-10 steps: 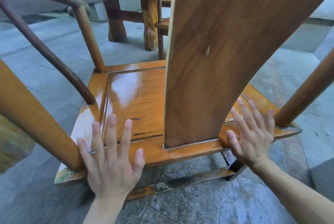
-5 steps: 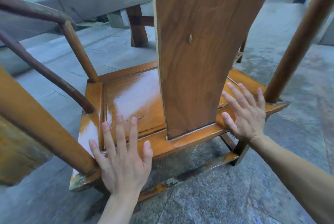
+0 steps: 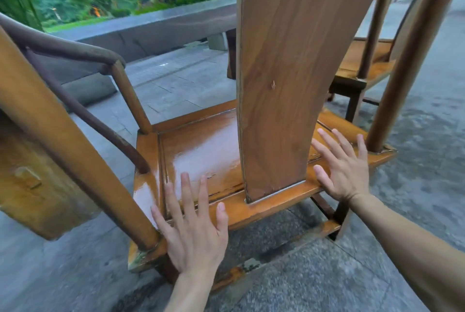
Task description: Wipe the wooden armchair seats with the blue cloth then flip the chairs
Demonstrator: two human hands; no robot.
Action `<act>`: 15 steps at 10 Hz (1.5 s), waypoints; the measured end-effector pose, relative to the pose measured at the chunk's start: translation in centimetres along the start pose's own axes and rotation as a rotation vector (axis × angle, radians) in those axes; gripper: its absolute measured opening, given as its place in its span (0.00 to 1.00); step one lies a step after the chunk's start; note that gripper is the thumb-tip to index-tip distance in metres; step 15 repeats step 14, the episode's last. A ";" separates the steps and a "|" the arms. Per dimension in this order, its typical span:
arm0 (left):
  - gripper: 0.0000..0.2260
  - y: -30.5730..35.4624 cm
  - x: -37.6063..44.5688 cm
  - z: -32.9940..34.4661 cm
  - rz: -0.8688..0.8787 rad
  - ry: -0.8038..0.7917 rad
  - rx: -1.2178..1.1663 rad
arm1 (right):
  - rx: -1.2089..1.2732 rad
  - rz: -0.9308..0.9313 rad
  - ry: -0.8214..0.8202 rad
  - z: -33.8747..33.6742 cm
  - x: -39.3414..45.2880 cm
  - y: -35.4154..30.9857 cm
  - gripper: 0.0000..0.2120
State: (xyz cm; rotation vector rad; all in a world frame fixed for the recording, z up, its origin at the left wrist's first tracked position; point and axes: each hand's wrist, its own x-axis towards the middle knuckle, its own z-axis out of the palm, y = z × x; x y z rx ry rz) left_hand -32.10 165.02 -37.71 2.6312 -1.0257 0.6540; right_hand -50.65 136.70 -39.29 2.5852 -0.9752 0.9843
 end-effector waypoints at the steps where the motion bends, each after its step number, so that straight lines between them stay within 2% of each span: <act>1: 0.29 2.8 1.0 0.2 0.004 -0.041 0.034 | 0.034 -0.025 -0.032 1.6 2.4 2.5 0.29; 3: 0.32 5.4 2.1 1.4 -0.047 -0.066 0.069 | 0.066 -0.083 -0.052 3.6 4.9 4.8 0.29; 5: 0.31 9.3 4.2 3.2 -0.115 -0.070 0.036 | 0.085 -0.122 -0.095 6.1 8.4 7.4 0.29; 8: 0.31 10.1 4.8 4.6 -0.139 -0.036 0.024 | 0.108 -0.132 -0.142 7.4 9.4 8.3 0.29; 9: 0.30 10.3 4.9 4.5 -0.127 -0.042 0.010 | 0.060 -0.016 -0.179 6.9 8.4 7.7 0.28; 10: 0.31 10.3 5.0 3.8 -0.135 -0.100 0.004 | 0.045 0.119 -0.211 5.6 6.9 6.4 0.28; 11: 0.34 10.0 4.6 2.3 -0.097 -0.204 -0.022 | 0.031 0.164 -0.288 1.6 4.0 3.9 0.29; 13: 0.35 8.4 3.9 0.2 0.015 -0.277 -0.199 | -0.017 0.107 -0.317 -4.0 1.7 0.6 0.31; 14: 0.34 8.2 4.0 -0.4 0.094 -0.263 -0.233 | -0.038 0.086 -0.295 -5.5 1.9 -1.2 0.30; 15: 0.34 8.2 4.0 -0.4 0.094 -0.263 -0.233 | -0.038 0.086 -0.295 -5.5 1.9 -1.2 0.30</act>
